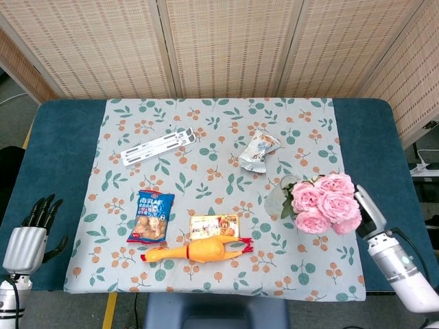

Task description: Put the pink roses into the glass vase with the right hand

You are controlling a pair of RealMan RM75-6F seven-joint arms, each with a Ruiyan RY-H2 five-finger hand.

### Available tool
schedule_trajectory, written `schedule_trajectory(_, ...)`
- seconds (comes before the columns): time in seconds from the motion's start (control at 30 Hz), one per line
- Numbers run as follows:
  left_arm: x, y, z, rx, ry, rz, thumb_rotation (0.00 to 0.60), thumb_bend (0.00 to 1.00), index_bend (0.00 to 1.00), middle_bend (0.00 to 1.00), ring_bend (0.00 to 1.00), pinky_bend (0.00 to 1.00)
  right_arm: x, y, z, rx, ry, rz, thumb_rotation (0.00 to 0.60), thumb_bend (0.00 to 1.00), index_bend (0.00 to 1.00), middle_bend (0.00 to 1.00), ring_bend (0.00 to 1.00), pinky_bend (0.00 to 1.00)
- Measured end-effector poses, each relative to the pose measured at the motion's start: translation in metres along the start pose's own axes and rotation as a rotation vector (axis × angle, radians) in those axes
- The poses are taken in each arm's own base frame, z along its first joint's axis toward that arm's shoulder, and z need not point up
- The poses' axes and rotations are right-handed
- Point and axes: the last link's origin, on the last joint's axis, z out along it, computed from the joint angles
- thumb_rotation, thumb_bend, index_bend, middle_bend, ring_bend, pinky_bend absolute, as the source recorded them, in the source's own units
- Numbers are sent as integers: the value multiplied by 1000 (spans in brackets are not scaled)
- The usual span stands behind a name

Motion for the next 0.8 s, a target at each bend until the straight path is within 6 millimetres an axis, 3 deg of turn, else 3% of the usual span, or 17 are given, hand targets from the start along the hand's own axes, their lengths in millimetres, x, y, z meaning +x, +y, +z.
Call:
schedule_trajectory(0.33, 0, 0, 0, 1, 0, -1, 600, 334, 71, 0, 17, 347, 4, 15, 19, -57, 8, 29, 600, 608, 865, 752, 775, 1000)
schedule_trajectory(0.5, 0, 0, 0, -1, 1, 0, 600, 334, 71, 0, 17, 347, 7, 20, 25, -69, 15, 29, 600, 607, 622, 752, 768, 1000)
schedule_trajectory(0.63, -1, 0, 0, -2, -2, 3, 600, 334, 72, 0, 17, 348, 8, 23, 30, -80, 19, 27, 600, 597, 505, 752, 768, 1000)
schedule_trajectory(0.8, -1, 1, 0, -4, -5, 4, 600, 334, 72, 0, 17, 347, 10, 26, 38, -90, 24, 25, 600, 444, 385, 752, 763, 1000)
